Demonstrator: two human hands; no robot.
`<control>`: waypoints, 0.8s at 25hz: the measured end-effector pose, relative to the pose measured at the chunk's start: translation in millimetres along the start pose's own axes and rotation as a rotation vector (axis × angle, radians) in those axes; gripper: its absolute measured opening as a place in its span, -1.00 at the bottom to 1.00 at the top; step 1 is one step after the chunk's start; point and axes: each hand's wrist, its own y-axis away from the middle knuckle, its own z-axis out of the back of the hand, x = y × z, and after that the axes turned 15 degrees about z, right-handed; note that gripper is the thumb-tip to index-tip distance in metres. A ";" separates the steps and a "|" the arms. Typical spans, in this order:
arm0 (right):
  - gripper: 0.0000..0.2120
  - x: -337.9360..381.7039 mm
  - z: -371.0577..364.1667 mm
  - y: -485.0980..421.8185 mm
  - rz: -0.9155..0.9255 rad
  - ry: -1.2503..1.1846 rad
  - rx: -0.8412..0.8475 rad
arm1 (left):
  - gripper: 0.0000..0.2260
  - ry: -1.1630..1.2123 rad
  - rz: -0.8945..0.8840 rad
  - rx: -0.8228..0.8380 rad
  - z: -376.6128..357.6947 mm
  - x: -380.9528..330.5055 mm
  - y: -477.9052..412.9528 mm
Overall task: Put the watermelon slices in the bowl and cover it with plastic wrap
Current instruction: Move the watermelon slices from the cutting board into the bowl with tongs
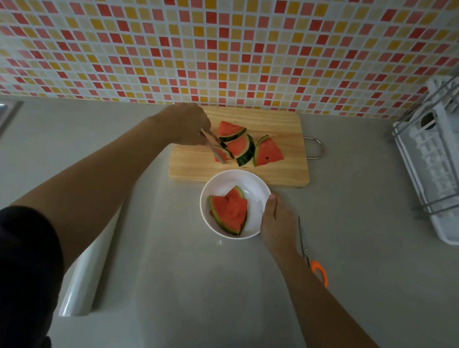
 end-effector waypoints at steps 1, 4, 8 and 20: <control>-0.66 0.4 0.0 0.1 0.000 0.006 -0.005 | -0.72 -0.058 -0.003 -0.009 3.4 -7.1 -0.9; -0.64 0.4 -0.7 -0.5 -0.011 -0.004 -0.001 | -0.72 -0.106 0.007 -0.003 9.2 -21.5 -4.0; -0.67 0.3 0.5 -0.5 -0.020 -0.002 0.005 | -0.67 0.275 0.229 0.131 -3.2 3.1 0.3; -0.68 3.9 4.8 -1.9 -0.007 -0.004 0.038 | -0.84 0.543 0.084 0.056 -15.4 -9.2 91.1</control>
